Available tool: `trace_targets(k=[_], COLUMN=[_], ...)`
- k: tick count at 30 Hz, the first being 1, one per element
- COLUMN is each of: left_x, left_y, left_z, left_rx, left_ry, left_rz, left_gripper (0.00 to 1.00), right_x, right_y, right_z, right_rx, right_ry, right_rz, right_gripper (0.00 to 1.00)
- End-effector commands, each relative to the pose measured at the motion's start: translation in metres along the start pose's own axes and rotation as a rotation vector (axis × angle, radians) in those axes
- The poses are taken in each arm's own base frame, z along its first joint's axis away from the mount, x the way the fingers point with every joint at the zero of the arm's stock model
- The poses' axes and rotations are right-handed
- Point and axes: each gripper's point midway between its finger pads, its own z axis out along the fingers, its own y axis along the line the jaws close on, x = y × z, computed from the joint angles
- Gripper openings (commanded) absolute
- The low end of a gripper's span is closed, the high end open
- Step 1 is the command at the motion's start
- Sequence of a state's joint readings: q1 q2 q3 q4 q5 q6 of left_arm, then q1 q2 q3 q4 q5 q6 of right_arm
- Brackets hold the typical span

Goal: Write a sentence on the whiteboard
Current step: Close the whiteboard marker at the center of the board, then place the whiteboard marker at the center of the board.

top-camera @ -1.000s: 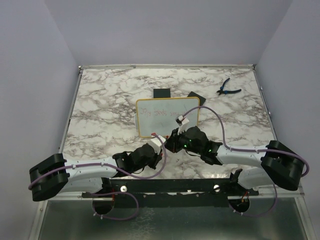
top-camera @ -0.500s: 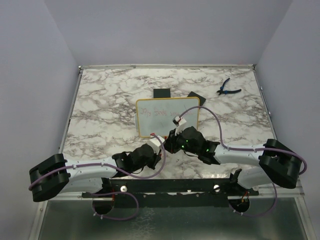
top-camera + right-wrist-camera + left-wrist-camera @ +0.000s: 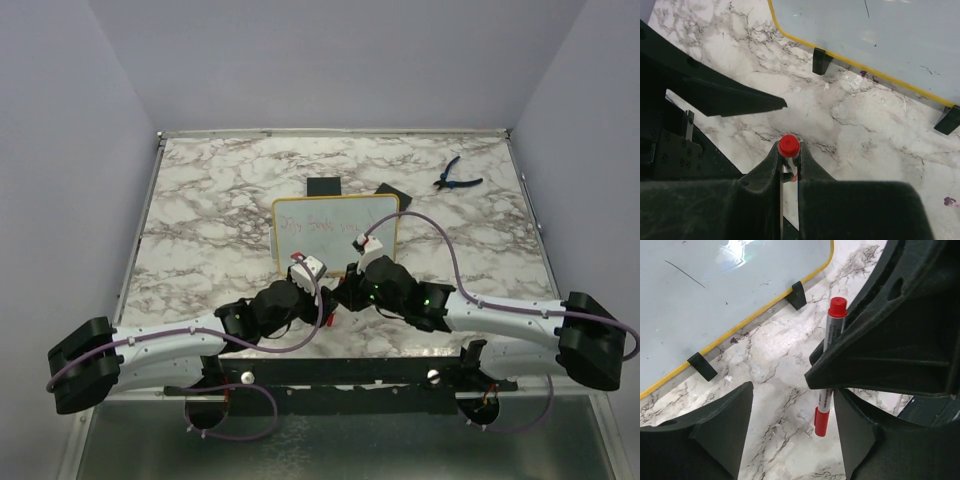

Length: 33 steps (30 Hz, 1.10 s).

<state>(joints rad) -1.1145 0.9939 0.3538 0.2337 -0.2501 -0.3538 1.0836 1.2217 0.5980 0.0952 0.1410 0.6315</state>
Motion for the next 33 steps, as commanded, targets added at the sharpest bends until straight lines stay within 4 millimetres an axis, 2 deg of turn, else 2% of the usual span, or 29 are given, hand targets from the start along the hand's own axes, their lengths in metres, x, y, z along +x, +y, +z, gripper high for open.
trace_targets(k=[1, 8, 12, 16, 19, 23, 27, 30, 33], left_x=[-0.042, -0.036, -0.034, -0.035, -0.041, -0.062, -0.100, -0.122, -0.134], left_y=[0.006, 0.006, 0.003, 0.009, 0.021, 0.046, 0.070, 0.083, 0.105], left_z=[-0.001, -0.007, -0.008, -0.006, -0.002, 0.002, -0.010, -0.021, -0.034], left_rx=[-0.054, -0.040, -0.030, -0.074, -0.111, -0.127, -0.174, -0.201, -0.269], left_ry=[-0.124, -0.110, -0.088, -0.062, -0.027, -0.016, -0.072, -0.089, -0.067], left_rz=[-0.033, -0.045, -0.051, -0.085, -0.157, -0.276, -0.322, -0.319, -0.324], left_gripper=[0.69, 0.88, 0.98, 0.99, 0.99, 0.99, 0.99, 0.99, 0.99], right_x=[0.013, -0.011, -0.031, -0.048, -0.057, -0.065, -0.076, -0.072, -0.071], right_y=[-0.012, -0.037, -0.054, -0.063, -0.075, -0.097, -0.116, -0.133, -0.142], right_z=[-0.017, -0.033, -0.043, -0.054, -0.064, -0.081, -0.100, -0.105, -0.101], right_rx=[0.077, 0.194, 0.235, 0.284, 0.328, 0.391, 0.442, 0.466, 0.437], right_ry=[0.077, 0.052, 0.026, 0.020, 0.029, 0.066, 0.082, 0.115, 0.143], right_rz=[-0.042, -0.086, -0.083, -0.113, -0.127, -0.133, -0.109, -0.063, 0.005], right_gripper=[0.01, 0.01, 0.01, 0.01, 0.01, 0.01, 0.01, 0.01, 0.01])
